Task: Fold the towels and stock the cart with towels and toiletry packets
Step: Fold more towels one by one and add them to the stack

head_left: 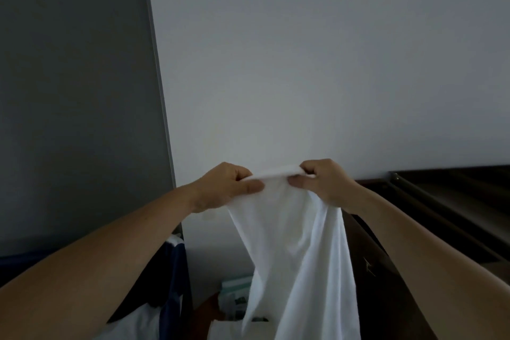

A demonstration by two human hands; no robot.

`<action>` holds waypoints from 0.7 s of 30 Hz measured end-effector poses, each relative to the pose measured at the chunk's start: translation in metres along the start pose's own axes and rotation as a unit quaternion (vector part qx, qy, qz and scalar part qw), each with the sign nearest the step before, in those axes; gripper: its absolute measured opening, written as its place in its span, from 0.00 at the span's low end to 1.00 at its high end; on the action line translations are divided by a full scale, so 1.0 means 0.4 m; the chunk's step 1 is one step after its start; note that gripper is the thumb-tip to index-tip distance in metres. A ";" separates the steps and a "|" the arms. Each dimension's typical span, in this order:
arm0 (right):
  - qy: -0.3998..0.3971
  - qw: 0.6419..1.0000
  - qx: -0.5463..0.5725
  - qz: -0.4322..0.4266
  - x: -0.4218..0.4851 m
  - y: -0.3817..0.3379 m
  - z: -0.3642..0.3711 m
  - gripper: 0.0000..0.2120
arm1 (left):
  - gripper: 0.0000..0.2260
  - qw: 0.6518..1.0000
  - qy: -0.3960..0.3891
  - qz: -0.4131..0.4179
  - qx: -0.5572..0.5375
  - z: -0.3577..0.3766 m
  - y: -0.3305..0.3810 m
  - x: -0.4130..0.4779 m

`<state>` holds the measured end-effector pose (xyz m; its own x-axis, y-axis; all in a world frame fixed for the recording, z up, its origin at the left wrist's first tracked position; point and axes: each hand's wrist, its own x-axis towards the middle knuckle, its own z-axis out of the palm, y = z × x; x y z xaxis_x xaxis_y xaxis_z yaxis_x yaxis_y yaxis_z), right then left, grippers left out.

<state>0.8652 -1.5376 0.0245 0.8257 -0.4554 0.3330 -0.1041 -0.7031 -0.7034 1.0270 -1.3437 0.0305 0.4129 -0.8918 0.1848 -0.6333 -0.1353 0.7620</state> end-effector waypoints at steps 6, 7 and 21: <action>-0.022 0.999 0.013 0.022 0.000 0.029 -0.003 0.06 | 0.10 0.965 0.007 -0.079 -0.251 -0.033 -0.034 -0.009; -0.006 0.999 0.023 0.025 0.000 0.038 -0.011 0.05 | 0.08 0.956 0.016 -0.103 -0.275 -0.040 -0.042 -0.011; 0.018 0.984 0.133 -0.116 0.002 -0.085 0.007 0.10 | 0.15 0.994 -0.105 -0.025 -0.035 0.059 0.111 -0.011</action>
<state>0.8711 -1.5126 0.0469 0.7897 -0.3207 0.5230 0.2385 -0.6250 -0.7433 0.9817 -1.3560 0.0490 0.2931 -0.9559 0.0173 -0.5651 -0.1586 0.8097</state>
